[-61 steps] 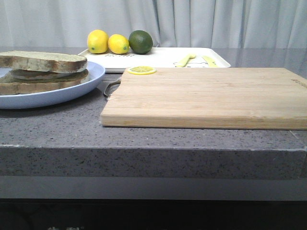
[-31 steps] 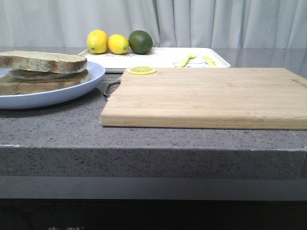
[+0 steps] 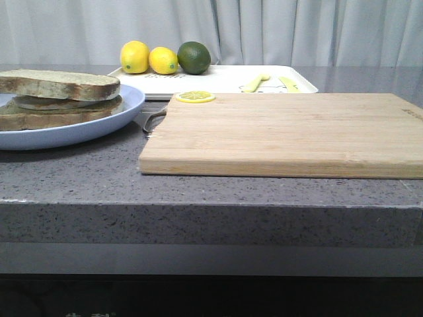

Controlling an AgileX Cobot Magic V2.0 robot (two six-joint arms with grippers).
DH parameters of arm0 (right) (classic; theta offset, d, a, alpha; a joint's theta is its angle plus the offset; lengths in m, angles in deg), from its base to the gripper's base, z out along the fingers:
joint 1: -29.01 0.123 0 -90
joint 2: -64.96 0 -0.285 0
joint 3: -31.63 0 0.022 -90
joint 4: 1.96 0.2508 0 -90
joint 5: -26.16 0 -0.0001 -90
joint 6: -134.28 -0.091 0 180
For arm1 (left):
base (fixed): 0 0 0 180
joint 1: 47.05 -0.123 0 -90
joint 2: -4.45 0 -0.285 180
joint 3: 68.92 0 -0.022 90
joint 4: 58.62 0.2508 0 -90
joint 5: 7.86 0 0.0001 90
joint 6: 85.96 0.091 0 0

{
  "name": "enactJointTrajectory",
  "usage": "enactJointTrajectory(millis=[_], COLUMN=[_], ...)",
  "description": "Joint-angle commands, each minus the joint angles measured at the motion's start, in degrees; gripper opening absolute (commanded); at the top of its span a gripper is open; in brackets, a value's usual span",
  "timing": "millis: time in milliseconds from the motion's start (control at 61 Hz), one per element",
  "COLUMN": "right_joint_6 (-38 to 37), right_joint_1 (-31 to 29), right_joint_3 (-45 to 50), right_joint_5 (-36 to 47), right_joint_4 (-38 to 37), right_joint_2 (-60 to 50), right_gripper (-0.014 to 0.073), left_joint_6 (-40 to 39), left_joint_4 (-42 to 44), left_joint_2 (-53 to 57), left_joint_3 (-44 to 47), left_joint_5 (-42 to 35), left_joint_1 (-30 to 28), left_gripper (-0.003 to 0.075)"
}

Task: Place bread and move sandwich to tray
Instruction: 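Move the left gripper to the blue plate rim and grasp it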

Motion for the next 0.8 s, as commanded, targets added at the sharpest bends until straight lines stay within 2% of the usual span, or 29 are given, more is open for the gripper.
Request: enactJointTrajectory(millis=[0,180,311,557,786], right_joint_6=[-0.05,-0.05,-0.05,-0.05,-0.05], right_joint_1=[-0.17,-0.17,-0.17,-0.17,-0.17], right_joint_3=[-1.54,-1.54,-1.54,-1.54,-1.54], right_joint_5=[4.56,4.55,4.55,4.50,4.44], right_joint_4=[0.90,1.02,1.02,1.09,1.08], right_joint_2=[-0.23,-0.23,-0.23,-0.23,-0.23], right_gripper=[0.0330,0.0330,0.0330,0.0330,0.0330], left_joint_6=[6.86,14.27,15.49,15.47,15.47], left_joint_4=[-11.49,-23.98,-29.11,-30.65,-30.74], left_joint_2=[-2.11,-7.66,-10.97,-15.43,-17.92], left_joint_3=[-3.32,-4.12,-4.12,-4.12,-4.12], left_joint_5=[-1.21,-0.56,-1.63,-3.91,-4.03], left_joint_1=[-3.35,-5.99,-6.08,-6.08,-6.08], left_gripper=[0.0492,0.0490,0.0438,0.0335,0.0315])
